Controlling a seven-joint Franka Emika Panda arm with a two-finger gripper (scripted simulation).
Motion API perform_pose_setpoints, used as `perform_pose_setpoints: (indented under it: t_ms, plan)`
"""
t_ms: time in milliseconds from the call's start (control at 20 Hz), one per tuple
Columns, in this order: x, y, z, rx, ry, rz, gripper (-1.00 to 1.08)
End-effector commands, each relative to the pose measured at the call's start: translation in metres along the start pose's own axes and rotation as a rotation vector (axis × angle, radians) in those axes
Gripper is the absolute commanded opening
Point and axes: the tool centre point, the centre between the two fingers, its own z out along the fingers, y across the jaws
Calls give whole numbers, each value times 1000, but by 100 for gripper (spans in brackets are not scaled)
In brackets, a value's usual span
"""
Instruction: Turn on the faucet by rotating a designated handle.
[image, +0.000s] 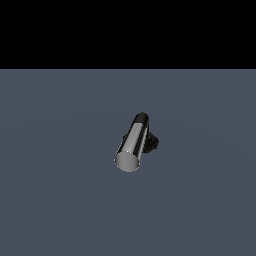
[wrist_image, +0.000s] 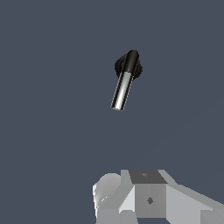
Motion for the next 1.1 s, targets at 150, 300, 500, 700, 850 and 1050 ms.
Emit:
perform_pose_setpoints:
  t_ms: [150, 300, 500, 700, 850, 1050]
  plan:
    - [1, -1, 2, 0, 0, 2, -100]
    - [2, -2, 9, 0, -1, 9, -100]
    - [6, -6, 26, 1, -4, 26, -100]
    - [11, -11, 50, 3, -8, 50, -100]
    - [16, -17, 73, 4, -11, 73, -100]
    - [24, -24, 109, 6, -17, 108, -100]
